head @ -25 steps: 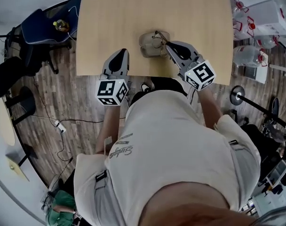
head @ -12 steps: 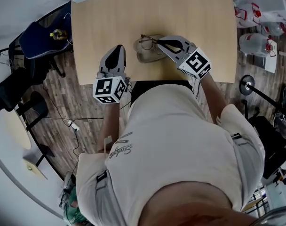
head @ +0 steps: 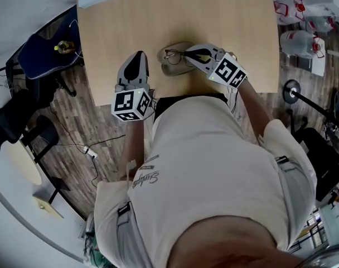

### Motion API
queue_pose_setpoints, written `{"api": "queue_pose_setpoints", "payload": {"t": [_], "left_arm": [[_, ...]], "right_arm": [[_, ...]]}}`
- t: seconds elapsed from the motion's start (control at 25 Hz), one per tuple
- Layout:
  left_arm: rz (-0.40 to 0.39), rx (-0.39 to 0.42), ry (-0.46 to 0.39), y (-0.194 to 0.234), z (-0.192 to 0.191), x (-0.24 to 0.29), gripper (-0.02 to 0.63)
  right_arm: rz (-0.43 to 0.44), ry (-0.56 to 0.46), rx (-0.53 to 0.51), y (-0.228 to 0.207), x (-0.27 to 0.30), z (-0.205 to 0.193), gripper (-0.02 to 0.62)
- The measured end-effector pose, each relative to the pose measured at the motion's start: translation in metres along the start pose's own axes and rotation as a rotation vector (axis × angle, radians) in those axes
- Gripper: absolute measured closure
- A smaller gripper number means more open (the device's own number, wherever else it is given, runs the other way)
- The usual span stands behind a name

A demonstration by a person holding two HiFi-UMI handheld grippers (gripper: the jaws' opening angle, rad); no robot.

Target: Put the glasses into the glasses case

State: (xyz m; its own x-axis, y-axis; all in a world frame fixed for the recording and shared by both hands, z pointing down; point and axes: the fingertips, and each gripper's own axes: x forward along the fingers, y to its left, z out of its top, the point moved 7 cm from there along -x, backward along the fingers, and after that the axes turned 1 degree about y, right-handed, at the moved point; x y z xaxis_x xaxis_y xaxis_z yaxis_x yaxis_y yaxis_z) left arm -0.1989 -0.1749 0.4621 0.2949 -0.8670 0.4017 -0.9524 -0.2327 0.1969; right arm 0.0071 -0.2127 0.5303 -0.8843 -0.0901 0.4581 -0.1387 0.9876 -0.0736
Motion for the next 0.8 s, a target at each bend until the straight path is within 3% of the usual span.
{"api": "queue_pose_setpoints", "payload": {"t": [0.32,0.68,0.8], "left_arm": [[-0.025,-0.015,-0.005,0.018,-0.003,-0.002,0.589],[-0.019,-0.097,0.012,0.034,-0.033,-0.015,0.589],[-0.023,-0.086,0.014,0.038,-0.037,-0.016,0.589]], "right_arm": [[0.11,0.226,-0.095,0.006,0.024,-0.017,0.584],[0.225,0.385,-0.145,0.01,0.061,-0.029,0.584],[0.241,0.435,-0.164,0.007,0.072,-0.035,0.584]]}}
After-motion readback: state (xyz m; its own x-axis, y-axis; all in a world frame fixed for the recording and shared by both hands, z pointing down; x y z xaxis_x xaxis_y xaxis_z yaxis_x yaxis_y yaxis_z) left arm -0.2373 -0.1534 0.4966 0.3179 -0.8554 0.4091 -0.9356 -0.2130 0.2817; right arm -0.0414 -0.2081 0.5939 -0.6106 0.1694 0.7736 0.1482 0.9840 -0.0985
